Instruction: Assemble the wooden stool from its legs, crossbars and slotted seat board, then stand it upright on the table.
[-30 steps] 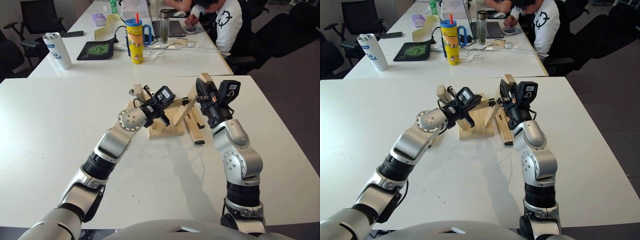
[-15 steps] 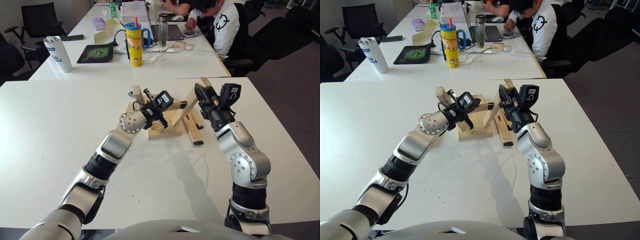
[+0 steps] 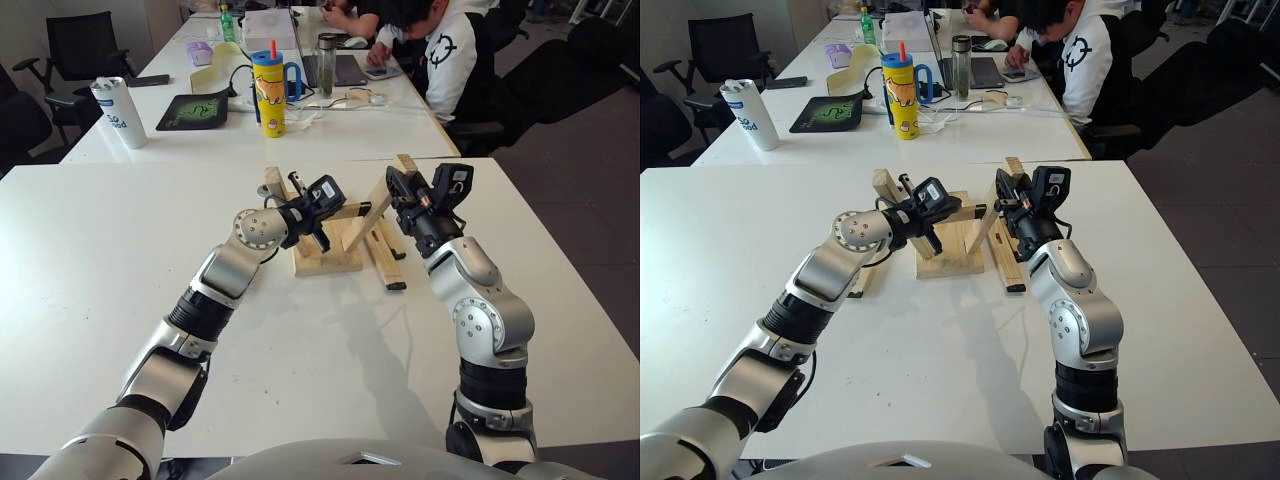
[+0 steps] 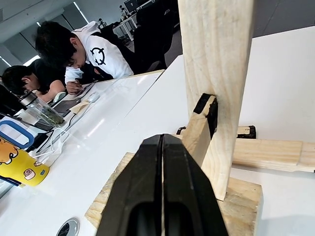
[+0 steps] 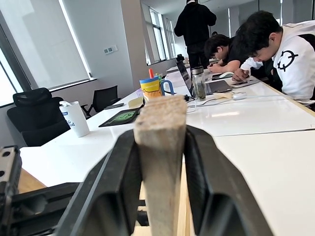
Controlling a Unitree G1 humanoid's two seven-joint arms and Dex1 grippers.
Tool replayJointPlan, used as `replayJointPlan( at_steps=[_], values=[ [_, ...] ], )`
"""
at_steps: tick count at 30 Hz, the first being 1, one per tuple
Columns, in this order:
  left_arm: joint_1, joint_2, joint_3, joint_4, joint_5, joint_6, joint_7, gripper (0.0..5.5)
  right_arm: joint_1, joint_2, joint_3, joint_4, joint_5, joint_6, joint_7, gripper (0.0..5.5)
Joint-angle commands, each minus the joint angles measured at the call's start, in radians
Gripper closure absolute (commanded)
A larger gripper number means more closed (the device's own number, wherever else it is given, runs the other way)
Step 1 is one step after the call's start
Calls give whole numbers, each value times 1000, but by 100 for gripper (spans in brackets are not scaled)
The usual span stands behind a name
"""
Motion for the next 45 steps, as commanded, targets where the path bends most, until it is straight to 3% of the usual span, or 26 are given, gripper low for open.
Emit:
replayJointPlan(
  at_steps=[1,7,16,20,26,31,32,33,35,45],
  values=[
    [-27,94,-79,368,144,-54,-44,550,0,17,32,52,25,53,37,445],
    [-141,85,-134,672,207,-214,-33,550,-24,31,24,88,11,45,34,445],
    [-135,56,-398,1002,436,-428,113,550,-43,32,33,122,-7,32,39,445],
    [-108,49,-457,1076,504,-472,187,550,-50,32,38,135,-12,29,44,445],
    [-68,-1,-426,1123,499,-496,239,550,-48,32,42,141,-18,28,45,445],
    [-184,-9,-278,1067,393,-577,372,550,-43,31,40,142,-23,28,42,445],
    [-213,8,-290,1017,430,-593,422,550,-41,31,39,141,-23,29,40,445],
    [-185,22,-286,800,471,-508,410,550,-40,32,38,140,-24,29,38,445],
    [-189,52,-216,715,434,-501,419,550,-40,33,36,142,-26,28,35,445],
    [-202,104,-155,804,590,-699,825,550,-42,32,29,153,-38,32,43,445]
  ],
)
